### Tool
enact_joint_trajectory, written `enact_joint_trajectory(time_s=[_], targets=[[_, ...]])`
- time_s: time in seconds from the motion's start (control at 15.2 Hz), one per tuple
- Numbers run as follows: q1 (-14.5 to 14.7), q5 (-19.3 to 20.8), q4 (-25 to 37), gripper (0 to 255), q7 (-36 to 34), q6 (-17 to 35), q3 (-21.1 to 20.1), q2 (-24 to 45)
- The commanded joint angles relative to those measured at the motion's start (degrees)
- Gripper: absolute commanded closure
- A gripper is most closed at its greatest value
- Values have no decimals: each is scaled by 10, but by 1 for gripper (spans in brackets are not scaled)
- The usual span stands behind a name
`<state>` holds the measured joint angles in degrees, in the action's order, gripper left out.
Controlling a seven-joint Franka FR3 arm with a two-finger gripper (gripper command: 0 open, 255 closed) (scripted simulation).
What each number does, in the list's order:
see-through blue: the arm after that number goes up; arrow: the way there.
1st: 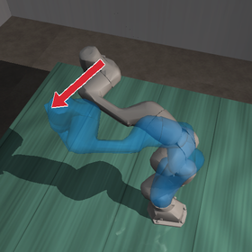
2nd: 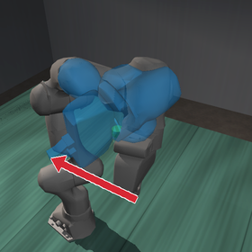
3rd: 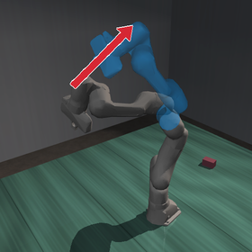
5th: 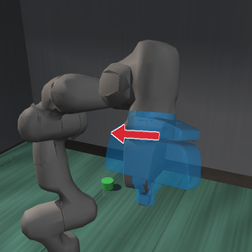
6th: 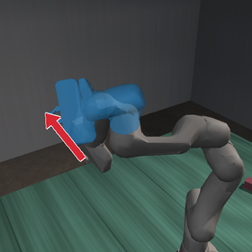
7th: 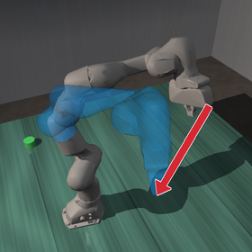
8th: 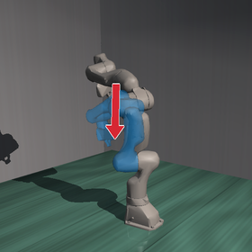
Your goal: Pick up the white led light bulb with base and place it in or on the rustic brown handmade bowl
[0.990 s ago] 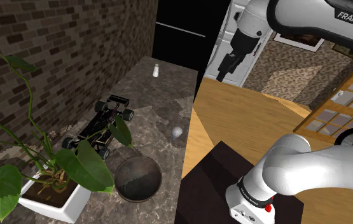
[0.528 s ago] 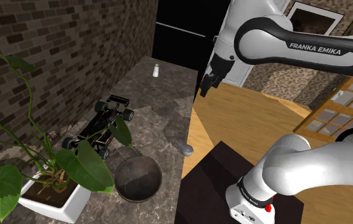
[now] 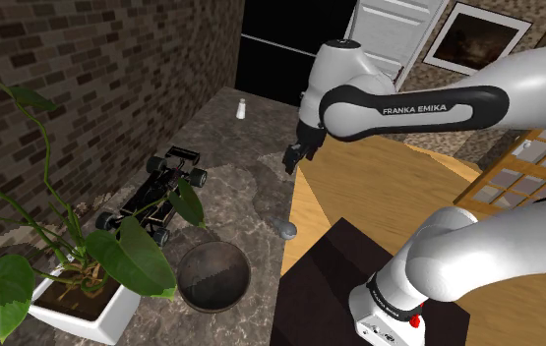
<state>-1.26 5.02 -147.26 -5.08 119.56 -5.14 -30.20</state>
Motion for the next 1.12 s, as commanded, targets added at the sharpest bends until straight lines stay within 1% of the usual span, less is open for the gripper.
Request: enact_joint_trajectory(time_s=[0.0,0.33,0.66,1.06], targets=[[-2,3,-7,0,-14,35,-6,33],[-9,19,-14,0,-56,127,-24,133],[-19,53,-1,0,-107,207,-38,243],[-25,78,-11,0,-125,258,-35,286]])
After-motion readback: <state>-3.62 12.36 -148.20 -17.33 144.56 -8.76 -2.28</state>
